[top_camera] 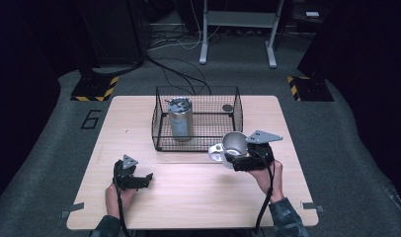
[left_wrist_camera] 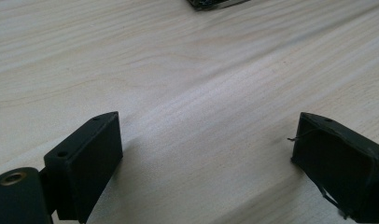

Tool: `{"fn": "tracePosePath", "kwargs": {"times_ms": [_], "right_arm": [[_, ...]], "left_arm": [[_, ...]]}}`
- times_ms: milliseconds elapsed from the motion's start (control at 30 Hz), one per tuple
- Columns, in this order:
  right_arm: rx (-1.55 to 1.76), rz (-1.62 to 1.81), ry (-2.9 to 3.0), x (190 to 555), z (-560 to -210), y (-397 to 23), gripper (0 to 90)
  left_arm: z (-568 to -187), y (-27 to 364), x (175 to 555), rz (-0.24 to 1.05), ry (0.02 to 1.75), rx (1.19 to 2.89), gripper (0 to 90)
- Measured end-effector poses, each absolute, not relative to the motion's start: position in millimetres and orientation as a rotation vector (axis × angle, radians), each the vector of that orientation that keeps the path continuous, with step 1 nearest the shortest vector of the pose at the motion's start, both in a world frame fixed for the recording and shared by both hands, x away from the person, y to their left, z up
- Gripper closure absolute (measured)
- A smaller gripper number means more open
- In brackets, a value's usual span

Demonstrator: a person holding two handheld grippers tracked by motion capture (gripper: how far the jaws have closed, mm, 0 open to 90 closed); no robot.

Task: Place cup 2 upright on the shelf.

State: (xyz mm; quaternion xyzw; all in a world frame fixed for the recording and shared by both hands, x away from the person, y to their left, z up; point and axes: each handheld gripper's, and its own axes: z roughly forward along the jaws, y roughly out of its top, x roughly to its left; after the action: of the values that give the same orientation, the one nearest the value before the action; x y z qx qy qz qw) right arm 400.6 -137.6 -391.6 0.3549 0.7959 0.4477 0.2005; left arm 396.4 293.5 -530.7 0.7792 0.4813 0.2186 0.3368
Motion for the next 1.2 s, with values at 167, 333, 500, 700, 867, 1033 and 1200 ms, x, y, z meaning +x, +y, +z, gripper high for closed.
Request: {"fn": "tracePosePath", "kwargs": {"times_ms": [167, 333, 500, 700, 867, 1033, 1200], "right_arm": [[0.980, 1.263, 2.219, 403, -383, -134, 7.1], [0.982, 1.267, 2.211, 407, -376, -133, 7.1], [0.982, 1.277, 2.209, 412, -370, -131, 7.1], [0.962, 1.282, 2.216, 415, -362, -128, 7.1], [0.933, 1.279, 2.216, 418, -354, -126, 7.1], [0.916, 1.282, 2.192, 420, -347, -124, 7.1], [0.908, 1.281, 2.187, 426, -339, -121, 7.1]], "left_arm": [[-531, 293, 396, 0.564, 1.255, 2.027, 8.6], [-531, 293, 396, 0.557, 1.264, 2.018, 8.7], [-531, 293, 396, 0.568, 1.253, 2.032, 8.9], [-531, 294, 396, 0.569, 1.252, 2.032, 8.9], [-531, 294, 396, 0.569, 1.251, 2.032, 8.9], [-530, 294, 396, 0.569, 1.251, 2.033, 8.9], [-530, 294, 396, 0.569, 1.251, 2.033, 8.9]]}}
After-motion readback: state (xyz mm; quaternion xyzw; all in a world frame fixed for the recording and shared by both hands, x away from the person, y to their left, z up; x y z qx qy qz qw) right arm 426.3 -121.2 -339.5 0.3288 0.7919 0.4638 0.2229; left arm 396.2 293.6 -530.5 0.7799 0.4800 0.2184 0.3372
